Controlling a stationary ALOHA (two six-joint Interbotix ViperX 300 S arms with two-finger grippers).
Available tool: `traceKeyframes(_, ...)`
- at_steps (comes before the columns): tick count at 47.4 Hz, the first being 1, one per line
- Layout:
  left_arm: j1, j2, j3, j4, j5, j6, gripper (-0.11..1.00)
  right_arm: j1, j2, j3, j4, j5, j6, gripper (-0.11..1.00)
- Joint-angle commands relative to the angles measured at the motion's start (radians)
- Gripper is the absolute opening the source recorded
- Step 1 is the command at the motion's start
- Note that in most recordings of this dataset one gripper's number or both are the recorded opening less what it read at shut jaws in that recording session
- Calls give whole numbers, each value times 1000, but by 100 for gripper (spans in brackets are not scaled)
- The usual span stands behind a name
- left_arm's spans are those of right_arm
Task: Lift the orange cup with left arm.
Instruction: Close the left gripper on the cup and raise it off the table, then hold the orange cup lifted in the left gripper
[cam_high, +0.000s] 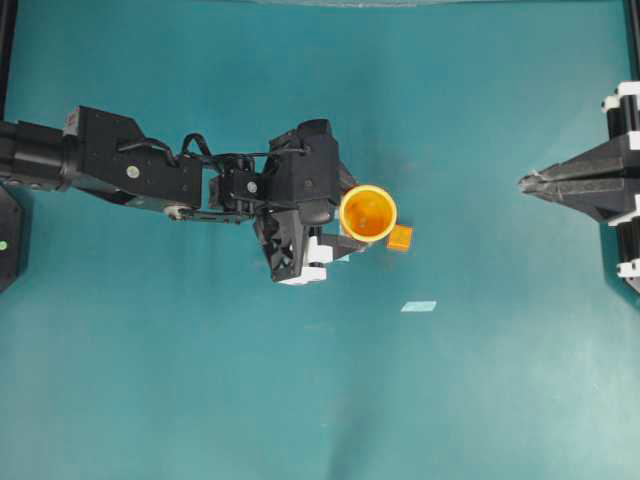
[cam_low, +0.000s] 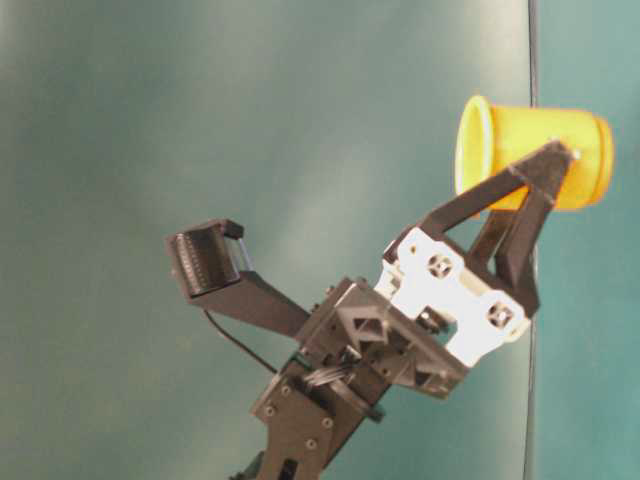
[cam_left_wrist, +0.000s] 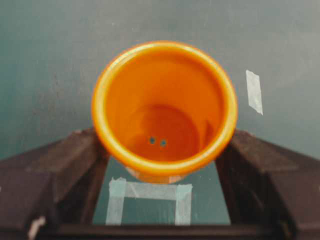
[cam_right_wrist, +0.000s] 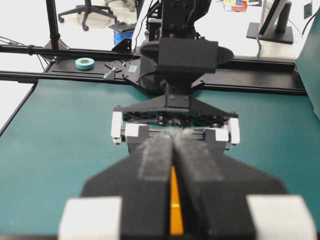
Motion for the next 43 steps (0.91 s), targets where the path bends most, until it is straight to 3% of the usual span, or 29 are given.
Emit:
traceKeyframes(1,-2,-54,-23,3,9,2,68,0,-2,-29,-2,0,3,0)
traceKeyframes(43,-3,-141,-32,3,81,-14,68,2,-2,-34,-2,2,3,0)
